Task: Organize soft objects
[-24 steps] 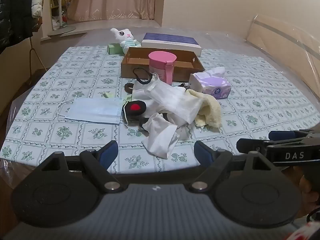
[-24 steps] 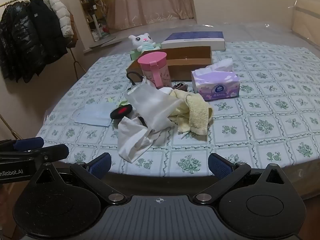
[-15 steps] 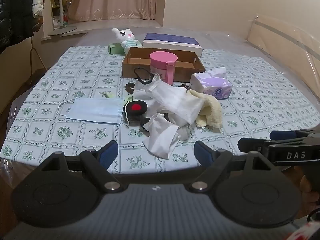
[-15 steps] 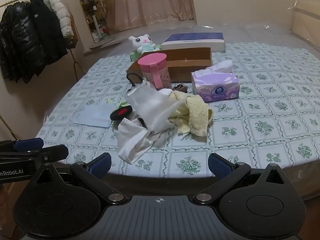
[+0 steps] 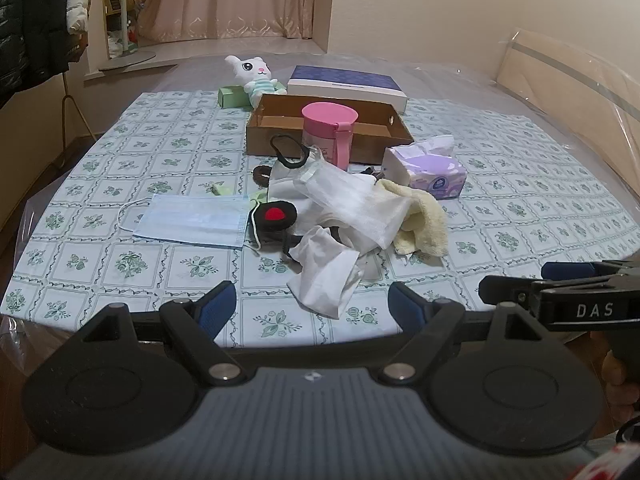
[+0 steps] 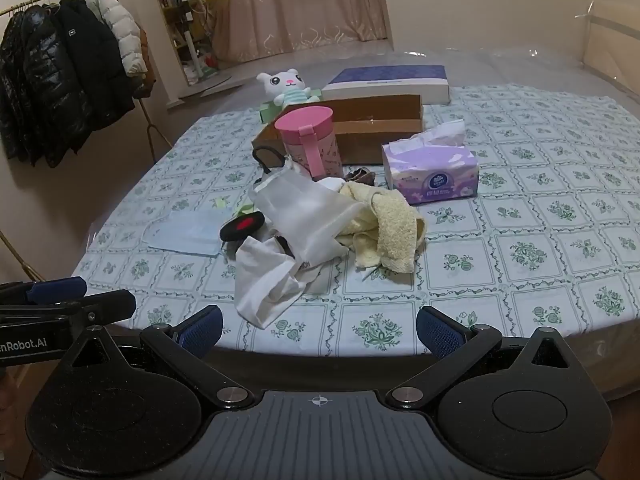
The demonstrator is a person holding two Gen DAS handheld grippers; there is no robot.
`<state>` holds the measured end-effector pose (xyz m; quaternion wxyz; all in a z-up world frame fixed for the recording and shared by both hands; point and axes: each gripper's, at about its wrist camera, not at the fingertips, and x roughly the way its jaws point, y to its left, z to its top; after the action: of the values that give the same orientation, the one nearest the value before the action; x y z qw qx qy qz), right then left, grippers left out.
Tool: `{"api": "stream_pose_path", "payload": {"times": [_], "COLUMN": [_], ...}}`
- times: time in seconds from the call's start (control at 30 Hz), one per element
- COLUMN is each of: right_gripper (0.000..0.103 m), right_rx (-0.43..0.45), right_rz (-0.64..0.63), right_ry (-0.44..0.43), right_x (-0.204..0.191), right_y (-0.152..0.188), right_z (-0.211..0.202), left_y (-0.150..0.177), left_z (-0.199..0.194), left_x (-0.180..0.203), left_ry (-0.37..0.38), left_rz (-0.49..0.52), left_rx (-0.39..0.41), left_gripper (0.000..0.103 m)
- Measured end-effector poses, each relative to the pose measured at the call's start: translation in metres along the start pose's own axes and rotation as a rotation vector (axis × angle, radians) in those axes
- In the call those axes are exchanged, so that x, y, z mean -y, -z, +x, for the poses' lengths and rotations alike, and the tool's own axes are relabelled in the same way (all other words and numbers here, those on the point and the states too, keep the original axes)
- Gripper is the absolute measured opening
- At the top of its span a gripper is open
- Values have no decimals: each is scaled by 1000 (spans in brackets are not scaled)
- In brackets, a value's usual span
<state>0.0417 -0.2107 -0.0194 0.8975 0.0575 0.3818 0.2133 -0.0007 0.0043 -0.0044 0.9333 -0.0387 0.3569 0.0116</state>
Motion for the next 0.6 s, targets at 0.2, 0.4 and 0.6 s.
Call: {"api": "stream_pose_path", "payload": {"times": [0.2,0.4,0.6], "right_gripper": [103,103,103], "right_rx": [0,1,1], "right_rz": [1,1,2], "right_ry": [0,0,-1], "right_x": [0,1,1], "right_y": [0,0,-1], "right_z": [0,0,0], "left_y": [0,0,-1], "left_z": [-2,-2,-2], "left_x": [-7,-7,-7], "left_ry": [0,-1,0], "left_rz": [1,0,-1], "left_rx": [-2,-2,-3], "left_gripper": [82,82,82]}}
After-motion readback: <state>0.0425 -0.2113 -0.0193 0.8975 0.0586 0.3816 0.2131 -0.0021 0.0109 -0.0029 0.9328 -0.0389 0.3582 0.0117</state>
